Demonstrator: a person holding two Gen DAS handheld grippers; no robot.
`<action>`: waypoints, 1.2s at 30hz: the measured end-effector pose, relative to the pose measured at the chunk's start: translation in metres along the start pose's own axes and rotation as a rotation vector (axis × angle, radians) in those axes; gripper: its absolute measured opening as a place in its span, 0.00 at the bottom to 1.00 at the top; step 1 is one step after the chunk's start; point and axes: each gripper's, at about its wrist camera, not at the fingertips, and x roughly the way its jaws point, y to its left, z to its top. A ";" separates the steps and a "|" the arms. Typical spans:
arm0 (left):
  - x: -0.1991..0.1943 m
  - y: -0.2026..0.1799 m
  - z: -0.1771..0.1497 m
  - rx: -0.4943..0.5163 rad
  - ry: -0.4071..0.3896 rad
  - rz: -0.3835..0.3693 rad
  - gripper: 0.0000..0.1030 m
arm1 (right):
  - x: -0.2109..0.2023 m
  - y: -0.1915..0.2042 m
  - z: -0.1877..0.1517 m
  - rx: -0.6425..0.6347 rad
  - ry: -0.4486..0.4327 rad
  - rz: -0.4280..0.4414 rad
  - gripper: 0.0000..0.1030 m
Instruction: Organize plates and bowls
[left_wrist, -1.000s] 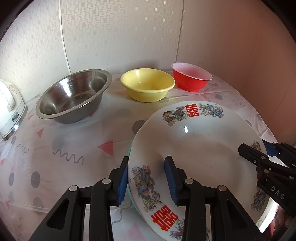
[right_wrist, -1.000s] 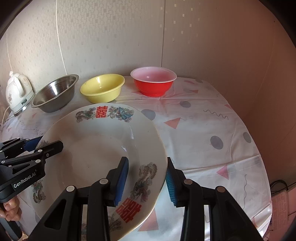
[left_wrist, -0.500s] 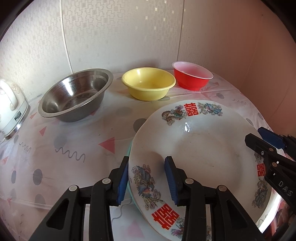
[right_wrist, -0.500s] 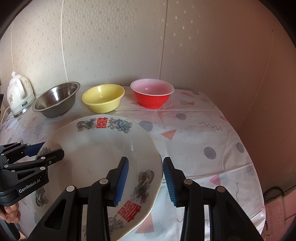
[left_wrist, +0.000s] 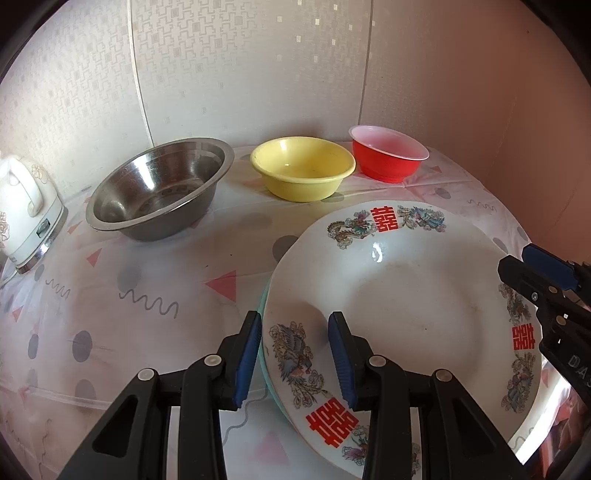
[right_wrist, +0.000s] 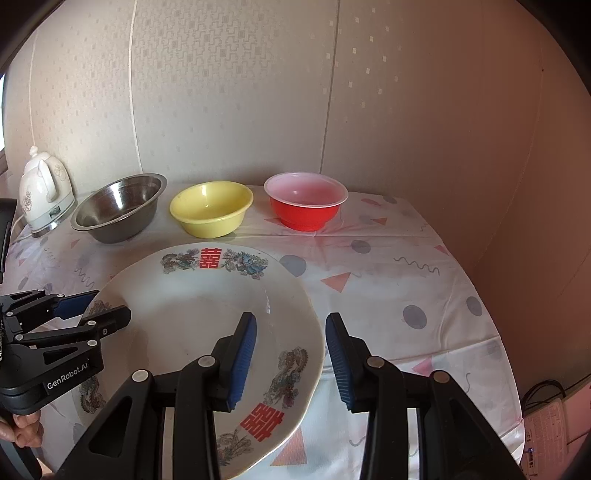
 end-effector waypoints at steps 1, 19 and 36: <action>-0.001 0.000 0.000 -0.003 -0.002 -0.001 0.37 | -0.001 0.000 0.000 -0.003 -0.003 -0.001 0.38; -0.025 0.029 0.000 -0.090 -0.047 0.006 0.37 | -0.007 0.012 0.007 -0.052 -0.017 0.007 0.38; -0.028 0.108 -0.018 -0.251 -0.027 0.099 0.37 | 0.004 0.050 0.033 -0.099 0.025 0.128 0.38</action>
